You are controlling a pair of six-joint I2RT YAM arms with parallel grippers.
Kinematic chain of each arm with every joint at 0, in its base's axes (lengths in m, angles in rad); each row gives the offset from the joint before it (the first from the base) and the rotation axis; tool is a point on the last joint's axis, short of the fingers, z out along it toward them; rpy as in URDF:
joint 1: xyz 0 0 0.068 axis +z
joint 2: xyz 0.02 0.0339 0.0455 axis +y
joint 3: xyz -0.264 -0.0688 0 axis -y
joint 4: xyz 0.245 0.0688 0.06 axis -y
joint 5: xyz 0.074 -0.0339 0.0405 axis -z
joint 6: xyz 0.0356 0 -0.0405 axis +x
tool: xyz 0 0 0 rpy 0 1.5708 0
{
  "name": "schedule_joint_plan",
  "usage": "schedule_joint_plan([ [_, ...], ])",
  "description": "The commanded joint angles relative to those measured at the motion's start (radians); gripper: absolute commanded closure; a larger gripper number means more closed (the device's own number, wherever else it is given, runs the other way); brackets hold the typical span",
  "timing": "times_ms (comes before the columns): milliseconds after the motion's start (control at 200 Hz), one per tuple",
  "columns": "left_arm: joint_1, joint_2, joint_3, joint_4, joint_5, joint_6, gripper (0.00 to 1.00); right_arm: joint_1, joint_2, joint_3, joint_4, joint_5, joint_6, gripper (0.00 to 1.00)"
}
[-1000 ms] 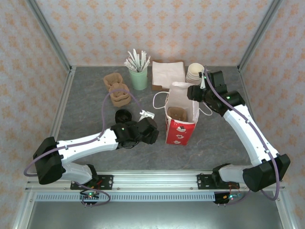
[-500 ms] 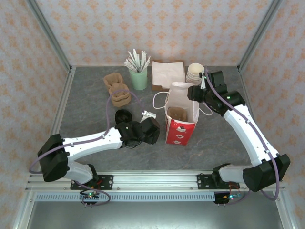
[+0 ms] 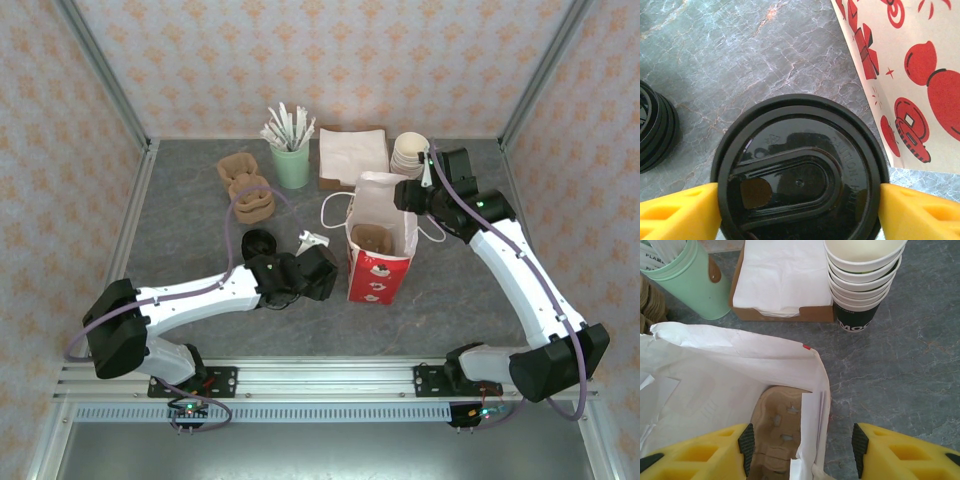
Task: Pack the takeout coffee
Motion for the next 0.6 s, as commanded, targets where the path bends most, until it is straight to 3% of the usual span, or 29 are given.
schedule_joint_plan([
  [0, -0.001, 0.029, 0.011, -0.036, -0.027, -0.019, 0.26, -0.007, -0.015, 0.034, -0.031, -0.007, -0.002, 0.45],
  [596, 0.017, -0.033, 0.018, -0.02, -0.031, -0.015, 0.31, -0.007, -0.035, 0.035, -0.048, -0.03, 0.068, 0.46],
])
